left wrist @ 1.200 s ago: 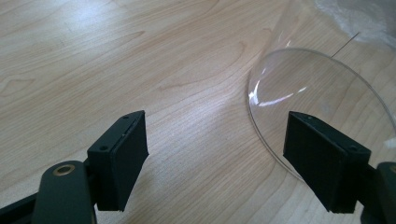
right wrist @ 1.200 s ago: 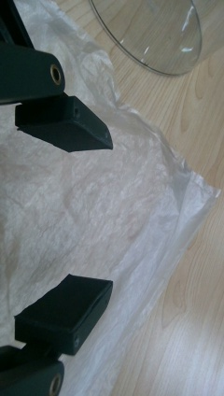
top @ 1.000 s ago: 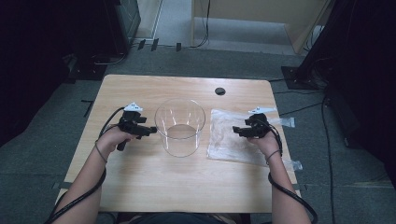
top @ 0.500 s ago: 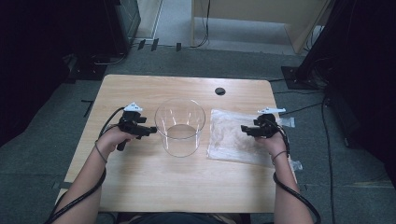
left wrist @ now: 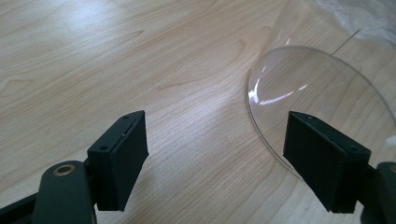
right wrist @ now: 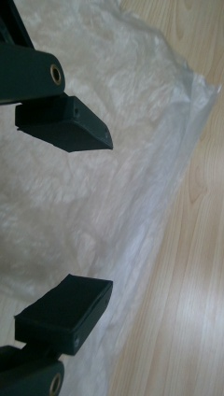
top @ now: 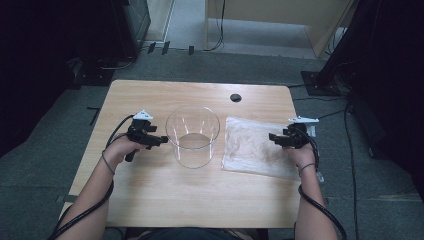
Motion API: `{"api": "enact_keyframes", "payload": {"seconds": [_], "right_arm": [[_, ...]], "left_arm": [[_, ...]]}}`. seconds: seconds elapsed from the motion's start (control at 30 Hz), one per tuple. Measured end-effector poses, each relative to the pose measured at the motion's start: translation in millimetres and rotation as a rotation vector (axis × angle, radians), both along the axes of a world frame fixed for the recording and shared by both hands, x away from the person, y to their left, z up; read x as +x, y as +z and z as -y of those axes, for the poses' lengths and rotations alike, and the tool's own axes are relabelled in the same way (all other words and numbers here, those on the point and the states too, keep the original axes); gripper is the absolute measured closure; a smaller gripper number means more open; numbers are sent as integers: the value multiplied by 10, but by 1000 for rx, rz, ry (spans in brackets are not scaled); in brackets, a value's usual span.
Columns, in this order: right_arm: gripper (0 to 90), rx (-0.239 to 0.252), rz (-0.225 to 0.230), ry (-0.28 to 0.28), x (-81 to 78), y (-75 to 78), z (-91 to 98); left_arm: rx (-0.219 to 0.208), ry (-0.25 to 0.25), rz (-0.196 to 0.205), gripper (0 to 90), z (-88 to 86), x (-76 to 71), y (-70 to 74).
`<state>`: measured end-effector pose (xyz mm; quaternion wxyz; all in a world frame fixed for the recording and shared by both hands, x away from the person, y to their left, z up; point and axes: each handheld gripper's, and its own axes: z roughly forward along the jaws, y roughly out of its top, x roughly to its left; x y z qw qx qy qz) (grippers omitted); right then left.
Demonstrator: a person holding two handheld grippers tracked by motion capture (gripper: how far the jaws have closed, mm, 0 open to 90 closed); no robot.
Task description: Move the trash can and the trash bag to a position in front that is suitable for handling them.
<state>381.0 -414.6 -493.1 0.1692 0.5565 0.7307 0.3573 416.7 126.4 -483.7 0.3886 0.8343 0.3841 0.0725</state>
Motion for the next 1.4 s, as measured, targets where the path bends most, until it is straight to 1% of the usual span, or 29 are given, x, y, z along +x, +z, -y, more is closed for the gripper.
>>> {"api": "enact_keyframes", "payload": {"seconds": [0.07,0.1,0.13,0.27,0.3,0.33,0.5,0.57,0.6,0.63,0.67,0.8,0.83,0.87,0.97,1.0,1.03,1.07,1.1,1.13,1.17,1.23,1.27,1.3,1.33,1.4], "right_arm": [[272,-10,1,-22,-22,2,60],[272,-10,1,-22,-22,2,60],[272,-7,2,-44,-41,6,113],[272,-14,-5,-66,-63,0,169],[271,-19,-9,-73,-68,-9,188],[264,-26,-29,-83,-73,-39,212],[257,-33,-51,-90,-66,-89,212],[250,-38,-66,-72,-50,-130,182],[240,-34,-77,-61,-39,-156,152],[230,-32,-81,-57,-32,-171,138],[219,-36,-72,-54,-26,-182,127],[193,-32,-61,-53,-8,-195,102],[187,-35,-50,-51,-3,-207,78],[187,-35,-50,-51,-3,-207,78],[200,-101,-24,-33,10,-229,-20],[200,-101,-24,-33,10,-229,-20],[221,-138,-14,-23,22,-236,-75],[221,-138,-14,-23,22,-236,-75],[236,-135,-9,-26,32,-236,-95],[288,-129,1,-25,47,-237,-133],[321,-129,9,-17,55,-236,-151],[404,-125,10,-8,68,-225,-192],[404,-125,10,-8,68,-225,-192],[543,-125,17,11,87,-215,-226],[603,-124,18,19,100,-210,-243],[712,-115,7,34,124,-195,-277]], "left_arm": [[4,0,1,211,-14,5,1],[4,0,1,211,-14,5,1],[2,4,0,211,-15,5,-1],[-1,6,3,211,-18,5,1],[-2,6,3,211,-18,5,2],[-1,6,3,211,-17,4,3],[0,2,2,211,-16,3,1],[-1,-12,9,210,-14,-3,-1],[-17,-23,2,198,-11,-9,1],[-17,-23,2,193,-11,-9,1],[-34,-16,-3,193,-8,-10,8],[-37,-15,3,193,-18,-2,19],[-49,-3,-1,193,-23,-1,28],[-49,-3,-1,193,-23,-1,28],[-68,14,-11,193,-26,3,52],[-68,14,-11,193,-26,3,52],[-85,24,-27,192,-26,3,62],[-85,24,-27,192,-26,3,62],[-92,24,-35,192,-30,6,68],[-101,31,-41,192,-33,9,72],[-101,34,-42,192,-33,9,75],[-101,34,-40,192,-34,9,80],[-101,34,-40,192,-34,9,80],[-104,28,-34,191,-34,10,90],[-104,28,-34,191,-34,10,90],[-111,19,-25,190,-23,2,118]]}}
